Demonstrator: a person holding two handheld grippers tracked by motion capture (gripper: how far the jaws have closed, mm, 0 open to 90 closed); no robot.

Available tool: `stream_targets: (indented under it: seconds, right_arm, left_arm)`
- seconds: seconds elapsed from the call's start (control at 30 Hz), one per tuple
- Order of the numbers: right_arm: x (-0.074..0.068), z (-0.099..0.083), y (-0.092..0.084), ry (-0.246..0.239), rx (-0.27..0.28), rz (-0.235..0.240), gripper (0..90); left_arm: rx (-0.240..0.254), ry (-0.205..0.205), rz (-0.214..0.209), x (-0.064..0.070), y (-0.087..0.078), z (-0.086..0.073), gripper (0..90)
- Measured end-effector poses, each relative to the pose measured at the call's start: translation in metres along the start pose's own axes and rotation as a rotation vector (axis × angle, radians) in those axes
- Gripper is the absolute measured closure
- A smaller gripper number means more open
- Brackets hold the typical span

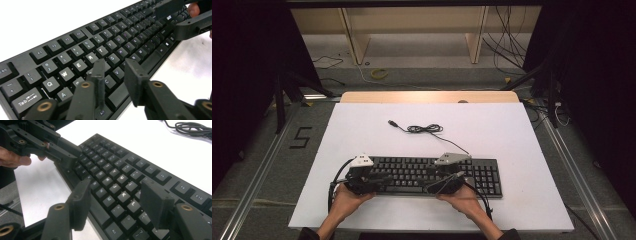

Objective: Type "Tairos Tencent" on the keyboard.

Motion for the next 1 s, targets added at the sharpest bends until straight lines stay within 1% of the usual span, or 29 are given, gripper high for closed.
stream_targets:
  seconds: [0.13, 0.23, 0.33, 0.4, 0.63, 0.77, 0.87, 1.0]
  right_arm:
    - [0.0, -0.002, -0.001, 0.002, 0.002, -0.002, 41.4]
    - [0.001, -0.003, -0.003, 0.004, 0.004, -0.004, 40.5]
    - [0.002, -0.004, -0.004, 0.002, 0.003, -0.008, 39.6]
    - [0.002, -0.005, -0.005, 0.005, 0.002, -0.011, 39.0]
    - [0.002, -0.007, -0.006, 0.008, 0.001, -0.016, 36.5]
    - [0.001, -0.008, -0.006, 0.004, -0.001, -0.014, 35.8]
    - [0.0, -0.009, -0.006, 0.002, 0.001, -0.013, 35.4]
    - [-0.001, -0.009, -0.007, 0.002, 0.006, -0.012, 34.9]
  left_arm:
    - [-0.012, 0.019, 0.006, 0.0, 0.002, 0.0, 79.4]
    - [-0.027, 0.025, 0.006, 0.0, 0.005, -0.001, 84.1]
    - [-0.032, 0.024, 0.012, 0.0, 0.008, -0.001, 87.5]
    - [-0.043, 0.032, 0.015, -0.001, 0.008, -0.001, 89.0]
    - [-0.055, 0.027, 0.019, -0.002, 0.012, -0.002, 89.3]
    - [-0.07, 0.029, 0.022, -0.003, 0.014, -0.003, 89.3]
    - [-0.077, 0.023, 0.02, -0.003, 0.015, -0.004, 89.3]
    - [-0.087, 0.027, 0.018, -0.003, 0.017, -0.004, 89.3]
Point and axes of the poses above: each handheld gripper's, and its own axes: y roughly forward along the jaws, z roughly out of its top, x roughly to its right, the point moved 6 cm from there along y, roughly forward along the jaws, and after that the axes turned 3 degrees about -z, right-handed, at the moved point
